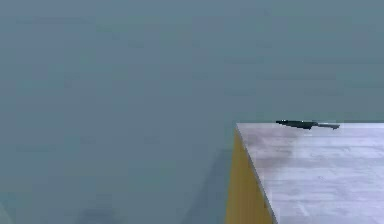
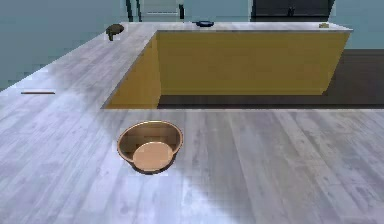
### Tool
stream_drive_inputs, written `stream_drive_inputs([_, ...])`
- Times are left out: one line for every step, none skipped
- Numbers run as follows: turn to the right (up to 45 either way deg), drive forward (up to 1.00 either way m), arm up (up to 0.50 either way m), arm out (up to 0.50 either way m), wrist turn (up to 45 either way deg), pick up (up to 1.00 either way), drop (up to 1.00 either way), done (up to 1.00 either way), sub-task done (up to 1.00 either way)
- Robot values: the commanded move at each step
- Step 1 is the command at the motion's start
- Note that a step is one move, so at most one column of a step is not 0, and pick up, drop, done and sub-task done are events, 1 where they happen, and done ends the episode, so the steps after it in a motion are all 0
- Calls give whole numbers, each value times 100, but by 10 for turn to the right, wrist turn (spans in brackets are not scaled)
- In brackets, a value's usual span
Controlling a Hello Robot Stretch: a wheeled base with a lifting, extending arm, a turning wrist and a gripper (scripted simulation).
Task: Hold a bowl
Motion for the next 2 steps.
stream_drive_inputs([0,0,50,0,0,0,0,0,0])
stream_drive_inputs([0,0,38,0,0,0,0,0,0])
